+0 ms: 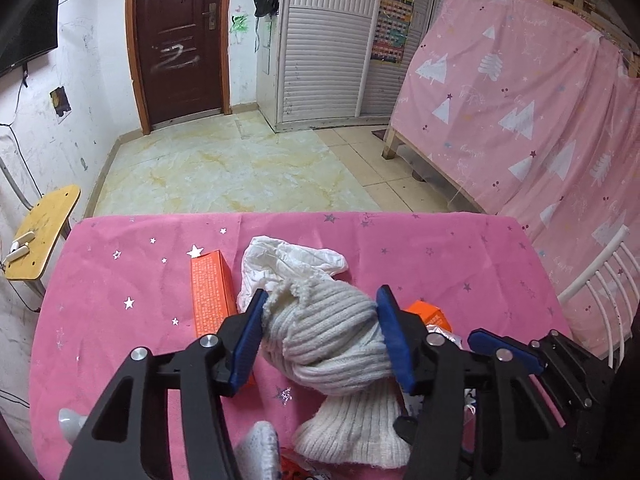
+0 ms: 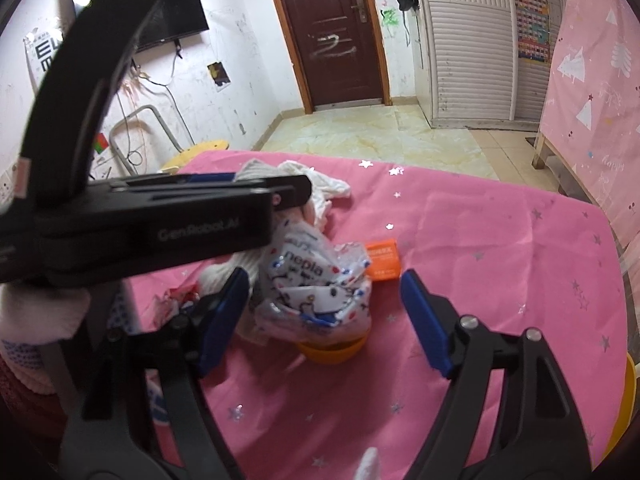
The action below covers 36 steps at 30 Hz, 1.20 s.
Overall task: Collect trash
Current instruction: 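Grasp the grey knit hat with the left tool while the right tool grasps the white printed bag, then carry both items over the yellow bucket and open both tools to drop them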
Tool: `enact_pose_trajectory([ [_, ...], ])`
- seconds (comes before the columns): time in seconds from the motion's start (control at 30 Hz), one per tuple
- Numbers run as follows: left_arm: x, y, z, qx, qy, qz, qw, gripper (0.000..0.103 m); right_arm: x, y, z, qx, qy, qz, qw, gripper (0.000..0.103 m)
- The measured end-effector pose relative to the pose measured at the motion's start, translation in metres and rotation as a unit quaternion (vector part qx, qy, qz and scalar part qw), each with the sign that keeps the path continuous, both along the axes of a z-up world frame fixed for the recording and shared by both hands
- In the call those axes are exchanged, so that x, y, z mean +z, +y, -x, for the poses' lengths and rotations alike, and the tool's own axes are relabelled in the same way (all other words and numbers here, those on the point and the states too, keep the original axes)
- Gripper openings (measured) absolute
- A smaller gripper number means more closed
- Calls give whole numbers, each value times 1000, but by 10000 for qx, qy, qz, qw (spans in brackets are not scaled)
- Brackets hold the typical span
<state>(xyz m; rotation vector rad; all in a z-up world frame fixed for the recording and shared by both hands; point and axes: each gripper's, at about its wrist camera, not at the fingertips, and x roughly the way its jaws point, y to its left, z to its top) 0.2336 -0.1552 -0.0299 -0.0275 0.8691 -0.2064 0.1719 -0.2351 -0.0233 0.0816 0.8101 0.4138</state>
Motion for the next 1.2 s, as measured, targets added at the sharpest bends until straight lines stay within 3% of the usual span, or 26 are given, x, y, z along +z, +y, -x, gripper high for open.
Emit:
enact_pose_trajectory([
  [0.2,7,9,5,73,-28,258,9996,45,1,4,4,-10,-46,7,10000,59],
  [0.33,16,11,12,85,-157,226,9996,44,2,4,7,-40,-93,0,9999,48],
  [0.47,21,9,18,22,-200,152,9997,44,9,2,11,-65,-211,-48,9997,44],
  [0.77,26,12,25,-24,-251,104,9996,35,23,-18,25,-329,-405,-169,9985,43],
  [1.2,63,8,47,-58,-662,129,9977,35,32,-51,37,-687,-595,-334,9953,43],
])
